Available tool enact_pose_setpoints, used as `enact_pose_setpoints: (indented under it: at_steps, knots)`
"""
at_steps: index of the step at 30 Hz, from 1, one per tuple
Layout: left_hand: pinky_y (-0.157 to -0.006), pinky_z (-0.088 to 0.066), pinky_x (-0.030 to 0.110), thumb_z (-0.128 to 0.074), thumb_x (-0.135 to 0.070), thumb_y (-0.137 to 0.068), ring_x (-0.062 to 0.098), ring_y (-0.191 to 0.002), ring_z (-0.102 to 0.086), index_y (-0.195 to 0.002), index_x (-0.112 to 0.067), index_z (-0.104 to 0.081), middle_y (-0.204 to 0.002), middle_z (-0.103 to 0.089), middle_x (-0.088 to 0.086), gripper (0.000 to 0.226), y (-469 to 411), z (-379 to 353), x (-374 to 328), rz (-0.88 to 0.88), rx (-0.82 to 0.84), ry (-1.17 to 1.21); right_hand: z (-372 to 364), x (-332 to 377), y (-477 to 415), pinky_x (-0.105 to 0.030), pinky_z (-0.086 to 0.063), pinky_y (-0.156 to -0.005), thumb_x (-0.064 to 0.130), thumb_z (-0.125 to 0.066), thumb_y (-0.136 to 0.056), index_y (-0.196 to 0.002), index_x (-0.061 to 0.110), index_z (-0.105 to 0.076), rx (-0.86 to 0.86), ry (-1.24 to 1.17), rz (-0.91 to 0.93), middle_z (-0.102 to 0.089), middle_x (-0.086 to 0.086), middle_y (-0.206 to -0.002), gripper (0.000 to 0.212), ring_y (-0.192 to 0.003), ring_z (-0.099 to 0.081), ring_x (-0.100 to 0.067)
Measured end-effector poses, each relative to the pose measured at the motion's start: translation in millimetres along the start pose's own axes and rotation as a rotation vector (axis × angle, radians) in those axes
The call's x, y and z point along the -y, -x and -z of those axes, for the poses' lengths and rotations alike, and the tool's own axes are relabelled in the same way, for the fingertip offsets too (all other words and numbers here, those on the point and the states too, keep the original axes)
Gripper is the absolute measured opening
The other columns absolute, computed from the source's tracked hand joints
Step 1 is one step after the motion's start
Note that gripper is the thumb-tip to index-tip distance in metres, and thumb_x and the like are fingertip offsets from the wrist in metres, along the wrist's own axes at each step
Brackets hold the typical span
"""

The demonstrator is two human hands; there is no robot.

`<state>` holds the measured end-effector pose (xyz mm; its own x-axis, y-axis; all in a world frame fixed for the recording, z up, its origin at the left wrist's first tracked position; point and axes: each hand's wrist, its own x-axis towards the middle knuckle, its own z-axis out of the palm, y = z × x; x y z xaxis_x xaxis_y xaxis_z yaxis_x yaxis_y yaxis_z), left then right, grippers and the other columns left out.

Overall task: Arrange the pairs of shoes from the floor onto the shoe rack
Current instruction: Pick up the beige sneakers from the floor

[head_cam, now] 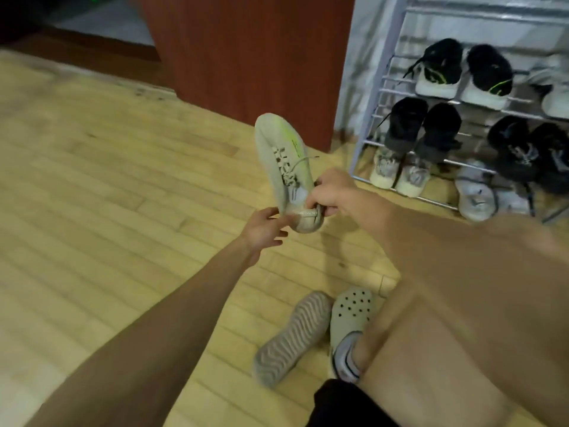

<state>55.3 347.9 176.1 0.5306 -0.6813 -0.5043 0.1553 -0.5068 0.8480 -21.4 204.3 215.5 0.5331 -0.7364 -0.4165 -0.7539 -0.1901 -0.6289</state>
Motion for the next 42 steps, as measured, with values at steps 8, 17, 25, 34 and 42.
enact_pose_setpoints:
  at_steps: [8,17,25,34,42]
  knots:
    - [-0.086,-0.045,0.031,-0.065,-0.031,-0.085,0.021,-0.106,-0.058,-0.131,-0.013,-0.055,-0.121,-0.061,0.006,0.05,-29.9,-6.0,131.0,0.322,0.089,-0.287,-72.0,-88.4,-20.8,-0.033,-0.059,-0.071,0.011,-0.079,-0.066,-0.094,0.009,-0.072,0.066,0.081,-0.155,-0.073,-0.01,-0.092,0.03,-0.083,-0.069,-0.025]
    - [-0.103,-0.04,0.042,-0.052,-0.044,-0.089,0.035,-0.126,-0.041,-0.143,-0.012,-0.035,-0.139,-0.039,0.017,0.065,-40.2,-72.2,222.5,0.403,0.248,-0.849,-92.8,-112.8,-36.8,-0.036,-0.062,-0.067,0.004,-0.081,-0.065,-0.102,0.005,-0.07,0.141,-0.261,-0.305,-0.073,-0.014,-0.098,0.038,-0.083,-0.071,-0.027]
    - [-0.074,-0.043,0.028,-0.067,-0.033,-0.081,0.019,-0.092,-0.055,-0.117,-0.015,-0.059,-0.104,-0.061,0.004,0.041,-32.8,-62.1,211.7,0.269,0.182,-0.731,-68.4,-138.2,-26.5,-0.035,-0.062,-0.071,0.006,-0.082,-0.066,-0.109,0.008,-0.07,0.112,-0.313,-0.328,-0.073,-0.013,-0.101,0.045,-0.084,-0.071,-0.026]
    - [-0.062,-0.042,0.029,-0.072,-0.034,-0.075,0.02,-0.082,-0.056,-0.096,-0.019,-0.059,-0.093,-0.062,0.002,0.029,-44.8,-15.1,160.0,0.104,-0.199,-0.992,-62.3,-152.7,-13.7,-0.031,-0.061,-0.063,0.008,-0.083,-0.065,-0.103,0.015,-0.074,0.058,-0.387,-0.34,-0.075,-0.008,-0.097,0.04,-0.083,-0.071,-0.022]
    - [-0.074,-0.053,0.031,-0.052,-0.015,-0.087,0.021,-0.089,-0.062,-0.117,-0.015,-0.064,-0.111,-0.066,0.007,0.032,-67.6,-24.2,154.2,0.22,-0.342,-0.606,-59.6,-146.9,-13.5,-0.035,-0.062,-0.073,0.011,-0.085,-0.06,-0.107,0.019,-0.073,0.066,-0.22,-0.202,-0.076,-0.003,-0.097,0.049,-0.079,-0.071,-0.02]
